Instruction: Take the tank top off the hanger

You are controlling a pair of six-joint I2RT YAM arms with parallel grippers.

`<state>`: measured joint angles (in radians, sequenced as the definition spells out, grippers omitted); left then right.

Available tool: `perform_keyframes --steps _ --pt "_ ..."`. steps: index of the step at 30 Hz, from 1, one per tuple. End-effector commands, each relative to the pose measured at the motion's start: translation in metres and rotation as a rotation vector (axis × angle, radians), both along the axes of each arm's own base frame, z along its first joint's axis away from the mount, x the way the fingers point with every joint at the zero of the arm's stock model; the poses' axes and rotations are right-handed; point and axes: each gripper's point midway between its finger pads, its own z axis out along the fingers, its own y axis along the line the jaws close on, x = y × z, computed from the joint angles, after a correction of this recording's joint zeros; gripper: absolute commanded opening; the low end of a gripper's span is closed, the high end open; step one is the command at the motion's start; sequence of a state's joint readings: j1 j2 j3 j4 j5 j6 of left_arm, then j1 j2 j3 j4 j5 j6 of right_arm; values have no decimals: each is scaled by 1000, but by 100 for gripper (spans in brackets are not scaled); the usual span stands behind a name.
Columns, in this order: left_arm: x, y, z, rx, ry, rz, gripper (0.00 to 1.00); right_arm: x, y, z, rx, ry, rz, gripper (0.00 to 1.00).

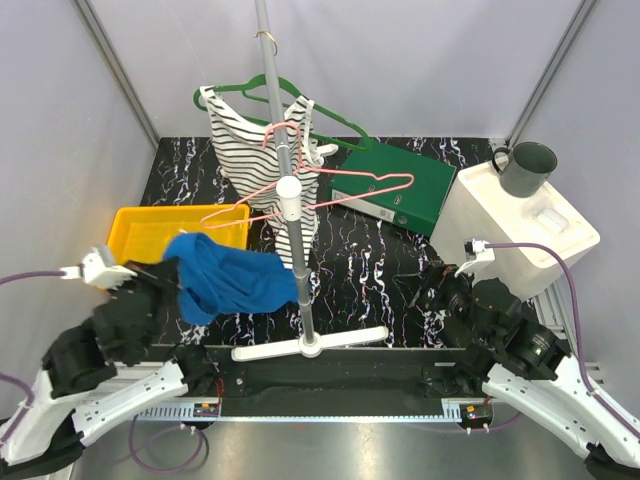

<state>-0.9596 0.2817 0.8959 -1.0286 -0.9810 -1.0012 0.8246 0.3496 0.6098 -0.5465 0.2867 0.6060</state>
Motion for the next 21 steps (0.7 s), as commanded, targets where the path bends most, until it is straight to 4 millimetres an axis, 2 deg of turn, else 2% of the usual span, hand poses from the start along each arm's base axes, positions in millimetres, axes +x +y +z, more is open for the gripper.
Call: perform_keyframes --steps 1,2,3,5,6,8,9,11,13,14,15,16,17,18,19,20,21 --pt "6 50 99 151 -157 239 0 1 7 28 40 -69 35 100" --pt "8 53 109 267 -149 236 0 2 8 28 38 -71 37 100" --pt "11 50 134 228 -198 250 0 2 9 27 30 -68 41 100" --pt "21 39 151 376 -196 221 0 3 9 28 24 -75 40 100" --pt "22 38 168 351 -225 231 0 4 9 27 16 -77 41 100" --pt "30 30 177 454 -199 238 0 5 10 29 13 -84 45 100" --pt "33 27 189 439 -220 246 0 4 10 29 7 -87 50 100" --pt "46 12 193 511 -215 225 0 4 9 29 1 -91 52 100" --pt "54 15 196 543 -201 253 0 4 9 29 -5 -98 52 100" --pt "68 0 194 543 -211 194 0 4 8 30 -6 -104 53 100" --pt "72 19 194 537 -182 255 0 4 8 29 -13 -107 55 100" --pt "79 21 191 527 -177 249 0 4 8 29 -15 -106 56 100" --pt "89 12 191 482 -203 184 0 4 7 29 -16 -110 56 100" --pt "97 33 188 483 -167 252 0 4 8 30 -17 -112 58 100" --pt "103 38 186 468 -159 255 0 3 8 30 -17 -112 60 100" --pt "110 32 190 431 -181 203 0 3 8 31 -16 -114 63 100" --pt "121 49 183 429 -137 241 0 3 8 32 -15 -115 63 100"
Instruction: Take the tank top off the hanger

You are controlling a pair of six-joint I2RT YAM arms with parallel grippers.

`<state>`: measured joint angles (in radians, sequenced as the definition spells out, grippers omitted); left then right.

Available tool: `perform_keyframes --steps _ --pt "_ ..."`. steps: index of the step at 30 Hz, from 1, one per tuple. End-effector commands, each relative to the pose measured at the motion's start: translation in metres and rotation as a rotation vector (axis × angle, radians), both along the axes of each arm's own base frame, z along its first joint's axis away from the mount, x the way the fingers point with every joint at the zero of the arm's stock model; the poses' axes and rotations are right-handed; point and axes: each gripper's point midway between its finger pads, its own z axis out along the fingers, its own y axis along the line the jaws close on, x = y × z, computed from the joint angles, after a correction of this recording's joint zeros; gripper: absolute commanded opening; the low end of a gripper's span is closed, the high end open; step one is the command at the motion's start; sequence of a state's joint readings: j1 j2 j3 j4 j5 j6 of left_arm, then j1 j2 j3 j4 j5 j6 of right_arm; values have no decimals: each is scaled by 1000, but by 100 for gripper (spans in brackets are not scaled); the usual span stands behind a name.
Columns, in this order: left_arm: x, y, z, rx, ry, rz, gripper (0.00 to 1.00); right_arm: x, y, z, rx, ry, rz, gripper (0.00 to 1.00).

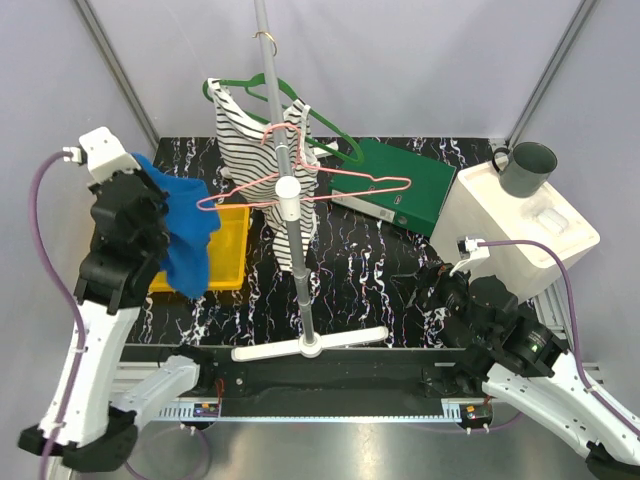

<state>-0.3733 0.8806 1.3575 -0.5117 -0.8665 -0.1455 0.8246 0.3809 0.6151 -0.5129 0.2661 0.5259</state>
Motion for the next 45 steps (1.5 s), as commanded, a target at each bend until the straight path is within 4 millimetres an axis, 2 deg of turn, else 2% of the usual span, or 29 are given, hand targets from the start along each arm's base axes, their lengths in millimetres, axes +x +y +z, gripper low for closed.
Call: perform_keyframes --steps 1,2,3,5,6,8,9,10,11,14,16,17,19,20,22,23,25,26,28,32,36,37,40,41,43,44,45 --pt "28 2 22 -136 -71 -136 0 0 3 29 41 -72 23 100" --pt "36 -1 21 -176 -73 -175 0 0 3 30 42 -73 22 100" --pt "43 15 21 -197 -73 -137 0 2 2 30 37 -77 15 100" --pt "53 19 22 -257 -82 -171 0 2 2 28 31 -74 14 100" --pt "57 32 27 -272 -94 -141 0 2 2 28 28 -72 15 100" --pt "61 37 36 -289 -109 -147 0 2 3 28 30 -71 20 100" --pt "62 43 47 -287 -122 -132 0 1 3 28 33 -72 25 100" --pt "62 45 53 -289 -131 -133 0 0 4 28 35 -68 30 100" --pt "58 41 72 -285 -167 -159 0 0 4 29 40 -68 31 100" --pt "61 37 87 -291 -178 -189 0 -1 5 32 47 -71 38 100" --pt "63 36 79 -308 -158 -191 0 -1 6 33 45 -69 43 100" --pt "66 38 63 -334 -130 -175 0 -2 7 37 52 -73 44 100" --pt "63 39 51 -342 -128 -163 0 -2 8 40 57 -66 48 100" --pt "67 41 23 -365 -85 -144 0 -4 8 45 75 -66 48 100" --pt "65 43 13 -377 -98 -136 0 -6 10 49 87 -59 61 100" --pt "68 44 -8 -407 -63 -127 0 -8 12 53 102 -56 70 100" --pt "69 44 -21 -433 -49 -124 0 -10 13 53 107 -43 77 100" --pt "72 43 -35 -456 -27 -125 0 -11 13 54 115 -37 82 100" --pt "74 43 -49 -471 -6 -117 0 -13 13 52 117 -22 83 100" --pt "75 55 -91 -505 76 -39 0 -15 12 46 122 9 79 100" --pt "72 63 -116 -521 116 17 0 -16 13 36 114 40 75 100" --pt "71 64 -130 -527 144 28 0 -16 14 35 115 45 77 100" --pt "71 68 -159 -555 221 45 41 -20 19 30 107 73 104 100" --pt "69 73 -171 -571 263 58 62 -22 22 30 108 86 125 100" --pt "65 72 -177 -608 311 37 82 -24 23 30 103 97 134 100" --pt "55 72 -184 -626 352 52 87 -24 25 25 85 118 138 100" --pt "53 71 -182 -615 354 42 99 -23 25 25 75 120 138 100"
